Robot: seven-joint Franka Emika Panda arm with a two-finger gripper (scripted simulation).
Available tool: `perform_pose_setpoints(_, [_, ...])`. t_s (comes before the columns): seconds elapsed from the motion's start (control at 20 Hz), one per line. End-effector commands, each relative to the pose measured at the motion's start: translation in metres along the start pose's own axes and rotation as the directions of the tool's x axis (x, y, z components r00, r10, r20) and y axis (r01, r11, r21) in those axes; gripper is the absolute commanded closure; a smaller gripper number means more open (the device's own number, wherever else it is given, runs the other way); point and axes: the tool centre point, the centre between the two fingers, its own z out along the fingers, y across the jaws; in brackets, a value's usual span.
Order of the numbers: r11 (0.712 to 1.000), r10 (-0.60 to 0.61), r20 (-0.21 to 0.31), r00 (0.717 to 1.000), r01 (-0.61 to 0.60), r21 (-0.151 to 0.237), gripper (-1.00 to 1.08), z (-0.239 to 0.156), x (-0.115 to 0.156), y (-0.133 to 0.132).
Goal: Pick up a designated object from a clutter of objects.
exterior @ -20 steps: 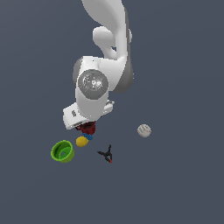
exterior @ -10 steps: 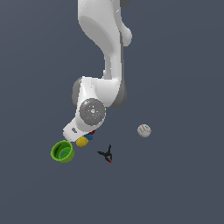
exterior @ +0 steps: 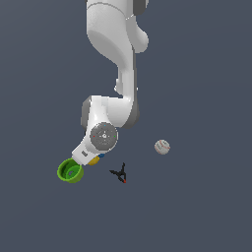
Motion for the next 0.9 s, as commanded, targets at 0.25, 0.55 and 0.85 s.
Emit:
perform_pose_setpoints(0.25, [1.0,-0.005,0.002,1.0,0.005,0.0,-0.2,0.007,0.0,0.0])
perform_pose_setpoints(0.55, [1.0,-0.008,0.003,1.0,0.008,0.0,-0.2,0.028,0.0,0.0])
perform_pose_setpoints(0.85, [1.0,-0.009,0.003,1.0,0.009,0.0,1.08,0.031,0.0,0.0])
